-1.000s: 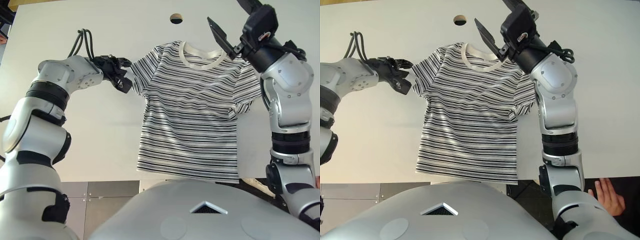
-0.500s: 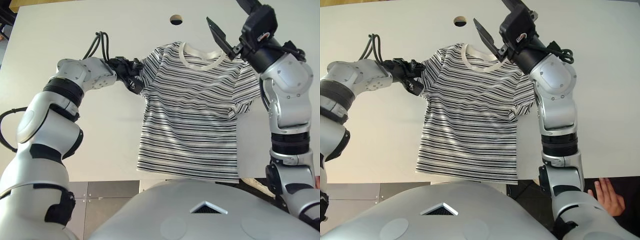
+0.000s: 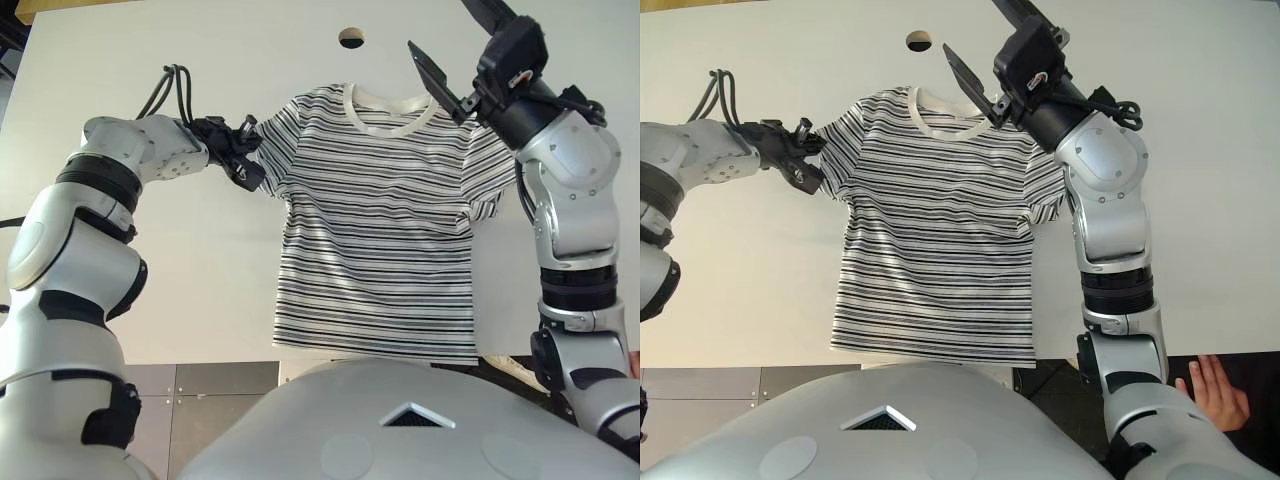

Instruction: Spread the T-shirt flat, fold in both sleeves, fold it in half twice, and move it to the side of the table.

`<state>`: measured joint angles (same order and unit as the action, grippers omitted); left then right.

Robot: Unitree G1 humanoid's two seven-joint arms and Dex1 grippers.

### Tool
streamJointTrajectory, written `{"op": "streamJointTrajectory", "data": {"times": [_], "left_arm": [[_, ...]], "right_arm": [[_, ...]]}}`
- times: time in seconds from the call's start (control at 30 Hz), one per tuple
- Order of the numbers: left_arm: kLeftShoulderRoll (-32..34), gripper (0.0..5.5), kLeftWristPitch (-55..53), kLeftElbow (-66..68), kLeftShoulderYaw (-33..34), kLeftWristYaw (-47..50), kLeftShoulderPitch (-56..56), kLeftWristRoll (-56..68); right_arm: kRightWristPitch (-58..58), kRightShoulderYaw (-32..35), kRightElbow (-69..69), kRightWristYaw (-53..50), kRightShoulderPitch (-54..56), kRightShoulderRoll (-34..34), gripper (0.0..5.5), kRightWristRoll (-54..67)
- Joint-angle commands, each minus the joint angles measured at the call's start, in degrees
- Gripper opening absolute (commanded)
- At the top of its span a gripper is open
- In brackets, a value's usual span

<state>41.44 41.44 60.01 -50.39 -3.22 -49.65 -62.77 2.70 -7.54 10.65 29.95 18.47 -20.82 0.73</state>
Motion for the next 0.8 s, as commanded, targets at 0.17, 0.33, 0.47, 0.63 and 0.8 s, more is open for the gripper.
{"op": "streamJointTrajectory", "data": {"times": [0.17, 0.33, 0.47, 0.63, 0.8], "left_arm": [[1.9, 0.14, 0.4, -0.7, 0.3, -0.1, 0.0, -0.4], [3.3, 0.14, 0.9, -4.4, 2.3, -1.1, -1.8, 0.7], [5.0, 0.14, 1.6, -9.8, 4.5, -3.5, -2.5, 1.8], [5.6, 0.14, 1.5, -13.4, 6.3, -6.3, -2.4, 2.3], [3.0, 0.14, 2.0, -16.0, 6.4, -9.1, -0.4, 3.0]], "right_arm": [[0.1, -0.5, 0.6, -0.1, -0.4, 0.2, 3.13, -0.1], [0.0, -0.7, 0.5, -0.1, -0.6, 0.1, 3.13, -0.3], [-0.1, -0.9, 0.5, -0.1, -0.7, 0.1, 3.13, -0.4], [0.0, -1.2, 0.5, -0.1, -0.6, 0.3, 3.13, -0.6], [-0.1, -1.5, 0.5, -0.2, -0.7, 0.4, 3.13, -1.0]]}}
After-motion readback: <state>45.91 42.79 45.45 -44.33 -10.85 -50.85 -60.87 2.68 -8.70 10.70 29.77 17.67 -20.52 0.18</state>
